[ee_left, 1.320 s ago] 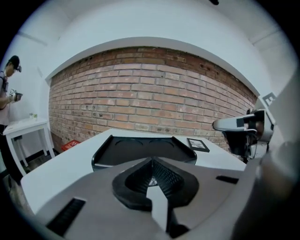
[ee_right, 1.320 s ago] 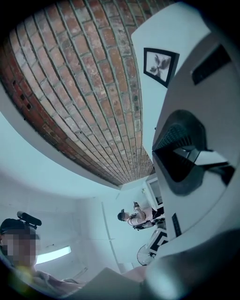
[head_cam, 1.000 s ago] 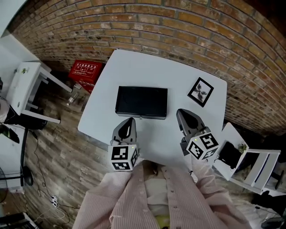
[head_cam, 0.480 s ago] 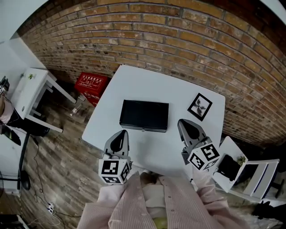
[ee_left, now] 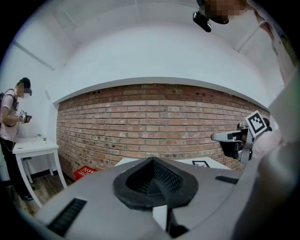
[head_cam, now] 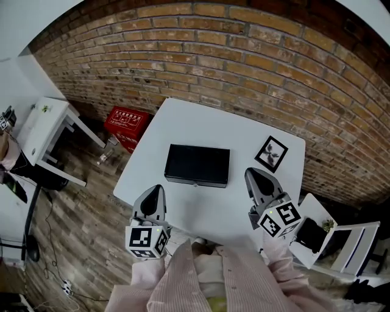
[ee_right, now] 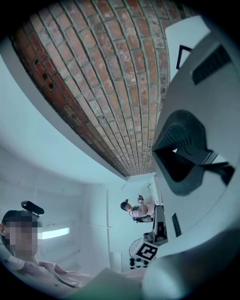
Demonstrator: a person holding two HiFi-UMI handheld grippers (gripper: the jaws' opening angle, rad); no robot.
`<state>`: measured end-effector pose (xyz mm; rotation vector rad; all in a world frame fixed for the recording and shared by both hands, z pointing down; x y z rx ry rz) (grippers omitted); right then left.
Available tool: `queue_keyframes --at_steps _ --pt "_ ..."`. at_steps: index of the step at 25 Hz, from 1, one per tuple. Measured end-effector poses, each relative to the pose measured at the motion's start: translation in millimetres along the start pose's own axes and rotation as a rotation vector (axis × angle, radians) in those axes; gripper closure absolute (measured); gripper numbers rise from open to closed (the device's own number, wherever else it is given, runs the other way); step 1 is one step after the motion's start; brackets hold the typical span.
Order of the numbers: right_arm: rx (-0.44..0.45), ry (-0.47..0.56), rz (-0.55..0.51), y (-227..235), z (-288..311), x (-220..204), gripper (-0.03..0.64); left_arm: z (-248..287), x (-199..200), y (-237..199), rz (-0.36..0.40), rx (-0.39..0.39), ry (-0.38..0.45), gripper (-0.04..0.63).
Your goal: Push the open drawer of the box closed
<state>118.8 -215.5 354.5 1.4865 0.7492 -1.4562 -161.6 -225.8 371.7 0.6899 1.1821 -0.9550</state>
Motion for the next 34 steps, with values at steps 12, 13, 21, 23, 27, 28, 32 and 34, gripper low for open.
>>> queue_keyframes --at_steps 12,13,21,23,27,28,32,34 --pt "-0.006 0.013 -0.011 1.5 -1.9 3.2 0.617 -8.0 2.8 -11.6 -0.009 0.040 0.015 0.601" --pt "-0.005 0.014 -0.013 1.6 -1.5 2.9 0.617 -8.3 2.9 -12.3 -0.010 0.043 0.016 0.601" --pt "0.002 0.021 -0.014 1.9 1.0 5.1 0.617 -8.0 1.7 -15.7 -0.015 0.059 0.009 0.601" --pt "0.000 0.021 -0.017 2.8 1.2 5.0 0.617 -8.0 0.5 -16.5 -0.017 0.062 0.006 0.601" --pt "-0.006 0.020 -0.019 4.4 1.0 4.8 0.617 -8.5 -0.3 -18.8 -0.017 0.072 0.000 0.600" --pt "-0.006 0.020 -0.020 4.5 1.1 4.8 0.617 -8.4 -0.4 -19.2 -0.016 0.075 0.000 0.600" --pt "-0.006 0.018 -0.023 5.1 1.0 2.5 0.617 -8.8 -3.2 -20.1 -0.020 0.086 -0.003 0.601" --pt "-0.007 0.017 -0.023 5.8 1.0 1.3 0.617 -8.7 -4.8 -20.5 -0.024 0.091 -0.005 0.600"
Point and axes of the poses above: the fingertips, and each gripper's own axes: z forward along the fingers, y to its right, x out of its top, the point moved 3 cm from there along -z, backward along the fingers, and after that the axes turned 5 degrees about -y, right-handed, at the moved point
